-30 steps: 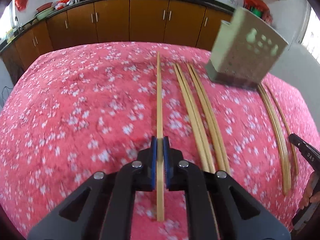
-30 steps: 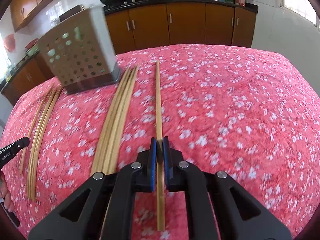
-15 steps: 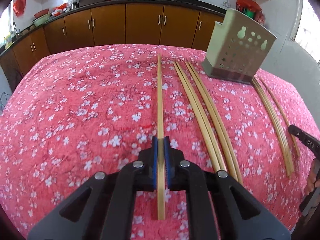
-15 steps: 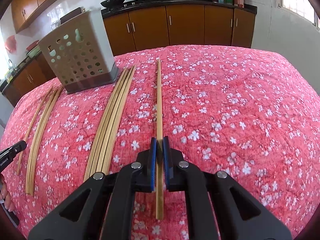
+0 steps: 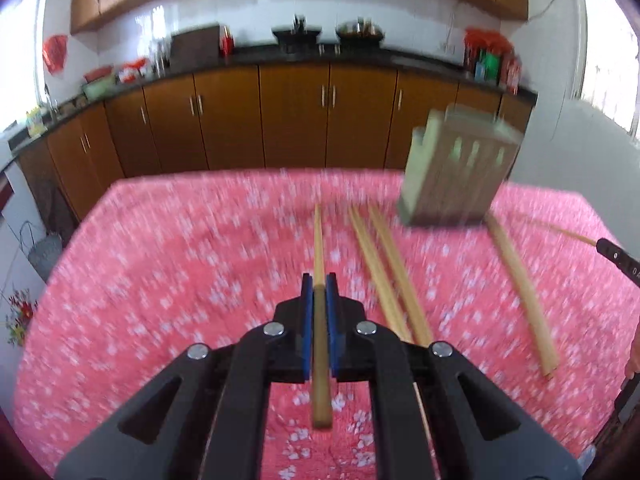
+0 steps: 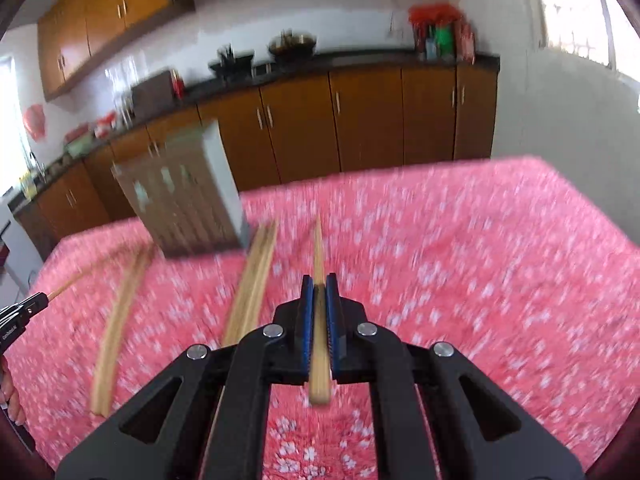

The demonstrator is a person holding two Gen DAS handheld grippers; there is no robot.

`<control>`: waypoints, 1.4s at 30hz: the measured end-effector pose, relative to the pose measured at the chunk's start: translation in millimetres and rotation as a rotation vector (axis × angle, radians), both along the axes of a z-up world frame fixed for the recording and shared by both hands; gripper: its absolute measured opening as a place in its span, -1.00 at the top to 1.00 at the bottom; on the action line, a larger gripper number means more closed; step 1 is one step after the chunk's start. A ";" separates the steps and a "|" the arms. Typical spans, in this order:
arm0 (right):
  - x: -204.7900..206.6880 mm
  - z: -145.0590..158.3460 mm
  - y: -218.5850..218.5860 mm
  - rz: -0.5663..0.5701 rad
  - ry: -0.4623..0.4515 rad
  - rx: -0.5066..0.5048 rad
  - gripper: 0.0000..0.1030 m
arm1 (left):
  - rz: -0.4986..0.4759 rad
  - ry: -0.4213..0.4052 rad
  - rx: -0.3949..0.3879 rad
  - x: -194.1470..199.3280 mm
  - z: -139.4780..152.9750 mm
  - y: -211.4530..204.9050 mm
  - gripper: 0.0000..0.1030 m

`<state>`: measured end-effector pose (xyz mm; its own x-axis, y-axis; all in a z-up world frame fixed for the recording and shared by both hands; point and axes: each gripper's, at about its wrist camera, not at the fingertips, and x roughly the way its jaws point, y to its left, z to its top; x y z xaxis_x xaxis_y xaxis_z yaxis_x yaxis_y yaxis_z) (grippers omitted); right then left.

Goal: Organize utensils
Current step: 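Lift both held chopsticks upright above the perforated holder with both tools, then open both tools to drop the chopsticks into the holder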

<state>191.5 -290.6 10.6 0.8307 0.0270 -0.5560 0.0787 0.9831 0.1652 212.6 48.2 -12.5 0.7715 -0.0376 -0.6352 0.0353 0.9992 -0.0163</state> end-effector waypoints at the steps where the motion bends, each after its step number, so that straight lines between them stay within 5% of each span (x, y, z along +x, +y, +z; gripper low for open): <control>1: -1.2 6.9 -0.9 -0.003 -0.022 -0.001 0.85 | 0.007 -0.036 -0.007 -2.4 12.9 2.2 0.84; 6: -0.8 32.4 -3.2 -0.010 -0.101 0.005 0.86 | 0.040 -0.143 -0.041 -4.1 57.8 12.3 0.84; 14: 8.5 51.0 -7.0 -0.010 -0.141 0.017 0.86 | 0.055 -0.180 -0.053 13.1 91.3 22.0 0.85; 24: 25.1 155.5 5.0 0.063 -0.390 0.093 0.86 | 0.002 -0.363 -0.105 34.4 183.6 -0.9 0.85; 28: 38.0 169.7 24.4 0.105 -0.446 0.080 0.86 | -0.073 -0.413 -0.151 42.7 212.3 -29.0 0.85; 33: 71.9 144.0 41.5 0.140 -0.374 0.064 0.86 | -0.141 -0.379 -0.159 59.4 210.0 -63.1 0.85; 42: 97.4 106.6 50.8 0.145 -0.246 0.074 0.86 | -0.191 -0.228 -0.135 98.0 154.6 -98.5 0.85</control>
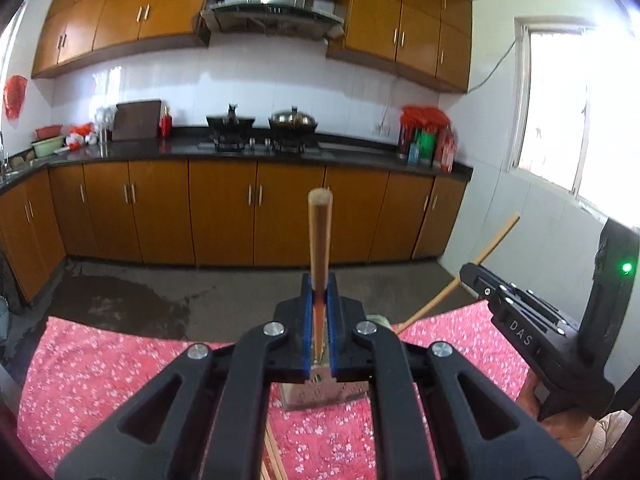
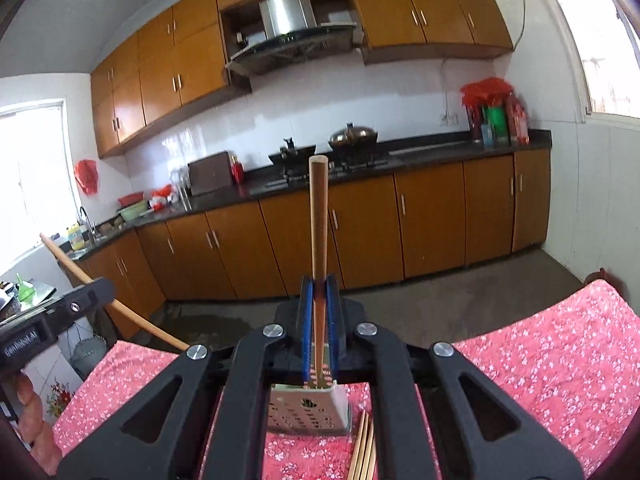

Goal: Organize utensils
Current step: 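Open both tools to drop the chopsticks into the holder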

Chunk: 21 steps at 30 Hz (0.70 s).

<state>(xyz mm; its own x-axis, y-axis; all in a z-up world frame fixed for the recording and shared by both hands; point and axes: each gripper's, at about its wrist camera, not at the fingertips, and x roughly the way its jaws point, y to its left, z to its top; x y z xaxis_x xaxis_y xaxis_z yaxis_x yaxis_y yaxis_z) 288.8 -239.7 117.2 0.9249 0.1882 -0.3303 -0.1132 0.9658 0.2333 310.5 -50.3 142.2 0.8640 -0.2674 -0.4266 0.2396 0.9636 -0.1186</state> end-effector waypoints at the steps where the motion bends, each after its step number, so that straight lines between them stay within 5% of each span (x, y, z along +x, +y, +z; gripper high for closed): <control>1: 1.5 -1.3 1.5 0.003 0.006 -0.002 0.86 | 0.000 0.015 0.005 5.5 -6.0 -2.8 0.85; 7: 5.5 -6.1 5.1 0.025 0.039 -0.005 0.83 | 0.026 0.050 -0.013 19.4 -24.0 1.8 0.78; 11: 0.2 3.3 3.5 0.015 0.016 -0.008 0.43 | 0.040 0.036 -0.026 17.1 -22.2 9.3 0.58; 21: -45.4 29.9 -24.4 -0.038 -0.052 0.008 0.40 | 0.118 -0.055 -0.084 -24.3 2.2 43.0 0.31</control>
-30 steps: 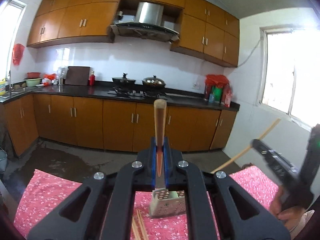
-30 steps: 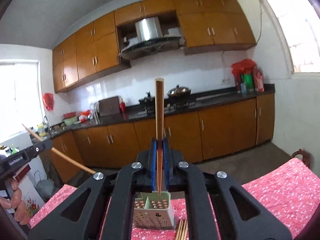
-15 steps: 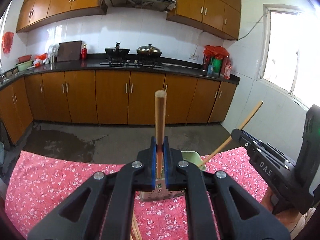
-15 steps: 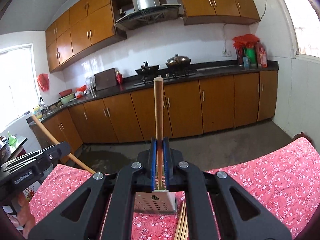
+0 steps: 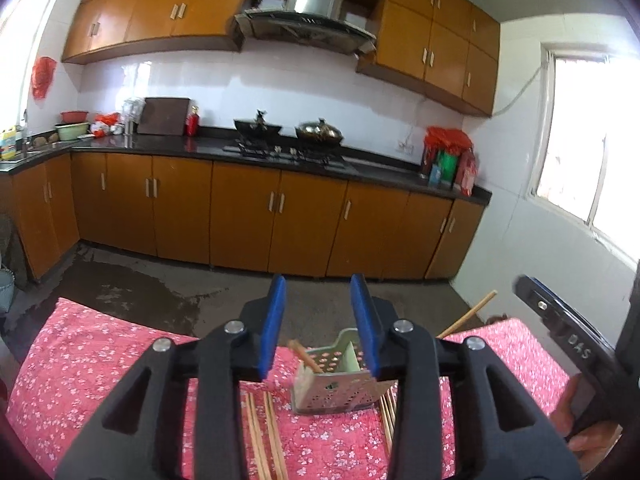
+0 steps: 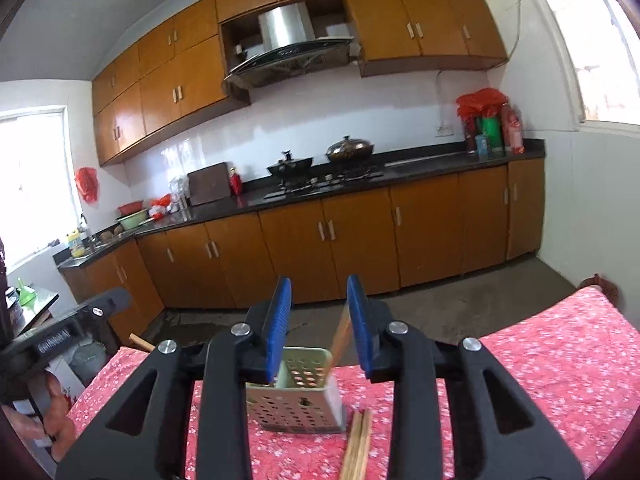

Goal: Organize utensils
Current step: 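Open both tools to drop the chopsticks into the holder, then grasp another chopstick with the right tool while the left tool grasps one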

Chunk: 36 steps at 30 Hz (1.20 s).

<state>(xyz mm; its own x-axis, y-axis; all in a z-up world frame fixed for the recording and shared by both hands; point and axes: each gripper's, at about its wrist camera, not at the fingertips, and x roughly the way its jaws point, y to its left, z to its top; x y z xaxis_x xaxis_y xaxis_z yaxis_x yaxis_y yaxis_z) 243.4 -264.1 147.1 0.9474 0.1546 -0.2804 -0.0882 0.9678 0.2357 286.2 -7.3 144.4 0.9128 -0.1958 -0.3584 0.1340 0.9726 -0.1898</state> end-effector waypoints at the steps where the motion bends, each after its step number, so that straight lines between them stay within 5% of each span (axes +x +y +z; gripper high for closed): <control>1: -7.0 -1.5 -5.8 -0.011 0.007 0.000 0.39 | 0.012 -0.009 -0.001 -6.6 2.1 4.0 0.30; 6: -25.0 -40.4 -27.4 -0.058 0.129 -0.001 0.39 | 0.098 -0.013 0.033 -45.2 -6.6 32.1 0.19; 12: -23.7 -146.9 -24.1 -0.013 0.427 0.031 0.40 | 0.173 0.151 0.093 -65.7 -77.7 60.6 0.19; 17: -25.4 -201.5 6.2 0.075 0.565 0.009 0.59 | 0.161 0.310 0.079 -73.8 -142.9 62.7 0.20; 32: -23.1 -225.3 32.5 0.060 0.599 -0.116 0.75 | 0.067 0.449 0.059 -72.6 -198.6 31.8 0.28; 36: -20.0 -225.9 14.8 -0.042 0.596 -0.103 0.85 | 0.040 0.482 0.033 -68.8 -208.5 27.3 0.44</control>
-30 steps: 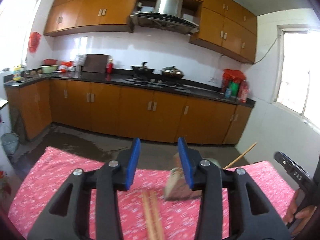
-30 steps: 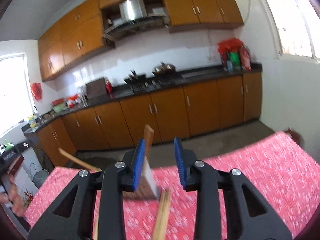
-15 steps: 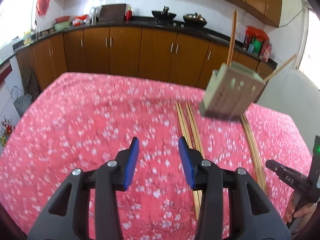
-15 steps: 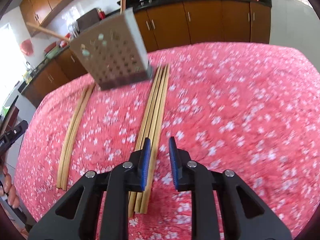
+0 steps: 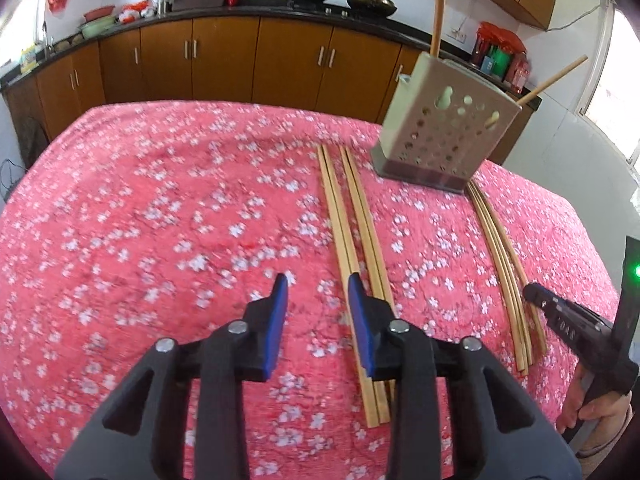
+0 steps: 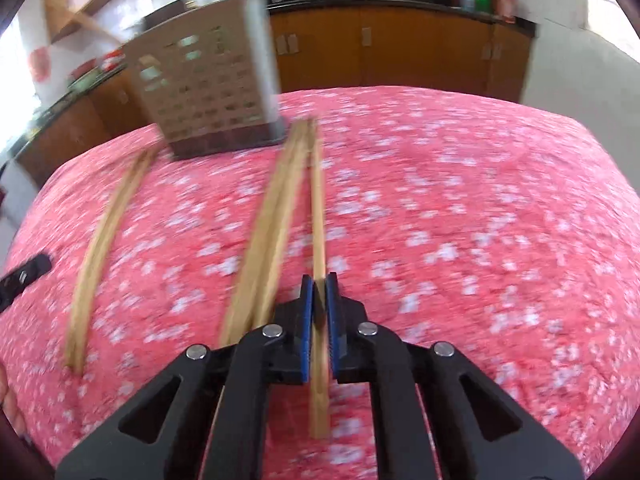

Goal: Organize utensils
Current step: 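Grasp another chopstick with the right tool while the left tool grasps one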

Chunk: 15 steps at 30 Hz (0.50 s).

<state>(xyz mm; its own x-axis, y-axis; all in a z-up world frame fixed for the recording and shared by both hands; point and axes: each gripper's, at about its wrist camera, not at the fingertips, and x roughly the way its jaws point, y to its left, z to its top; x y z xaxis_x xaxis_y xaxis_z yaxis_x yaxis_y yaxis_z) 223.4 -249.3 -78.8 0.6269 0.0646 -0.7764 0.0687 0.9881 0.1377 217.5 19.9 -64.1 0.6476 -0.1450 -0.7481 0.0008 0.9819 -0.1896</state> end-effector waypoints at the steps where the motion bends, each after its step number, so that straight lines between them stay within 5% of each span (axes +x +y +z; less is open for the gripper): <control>1: 1.4 -0.5 -8.6 -0.026 0.002 0.026 0.85 | -0.006 0.009 -0.009 0.7 -2.9 -1.8 0.49; 15: -0.2 -0.5 -14.3 -0.010 -0.001 0.016 0.85 | -0.051 0.053 0.030 8.4 -22.1 -21.0 0.72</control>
